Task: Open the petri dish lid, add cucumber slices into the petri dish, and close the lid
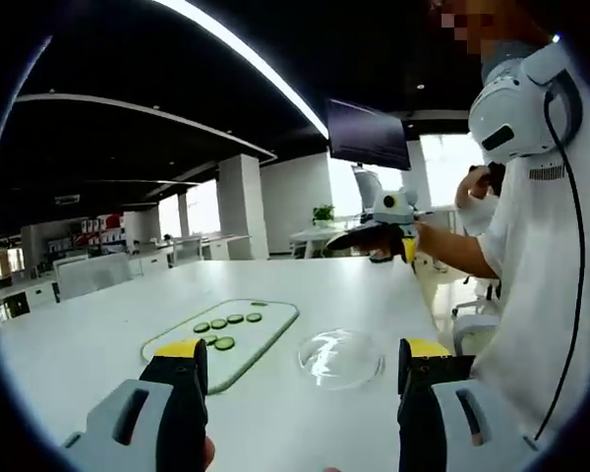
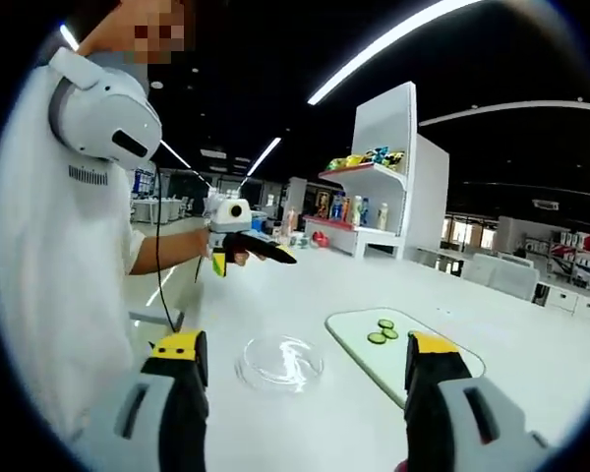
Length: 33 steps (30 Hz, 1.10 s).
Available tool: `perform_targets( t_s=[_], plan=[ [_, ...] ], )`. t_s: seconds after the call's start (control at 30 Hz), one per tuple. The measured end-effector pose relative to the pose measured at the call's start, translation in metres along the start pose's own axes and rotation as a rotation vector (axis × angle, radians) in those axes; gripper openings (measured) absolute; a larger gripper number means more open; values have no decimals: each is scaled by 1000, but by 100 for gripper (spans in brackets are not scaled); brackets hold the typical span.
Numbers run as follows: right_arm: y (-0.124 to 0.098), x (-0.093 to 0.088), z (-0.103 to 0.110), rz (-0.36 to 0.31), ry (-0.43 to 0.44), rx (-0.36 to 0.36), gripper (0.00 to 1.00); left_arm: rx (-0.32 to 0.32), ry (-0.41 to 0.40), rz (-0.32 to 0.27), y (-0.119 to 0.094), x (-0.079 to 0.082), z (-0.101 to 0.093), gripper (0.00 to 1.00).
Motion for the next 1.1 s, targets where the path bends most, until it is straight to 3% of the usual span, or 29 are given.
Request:
perform_targets(
  t_s=[0.37,1.1],
  plan=[
    [18,-20,6,64,-7,69,82,-63,-27,14,21,-9,-4,80],
    [53,-50,22,184,-19,179,84,-154,-43,111,55,-39,-9,82]
  ],
)
Point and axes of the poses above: the point that each gripper's makers call its tool centre point, and the gripper's own axes: y roughly forward along the fingers, z roughly to its left, x roughly out of its top, the point moved 3 cm from there along -y, roughly backward along the fingers, and after that the axes turned 8 degrees about -x, right-handed, at the moved point
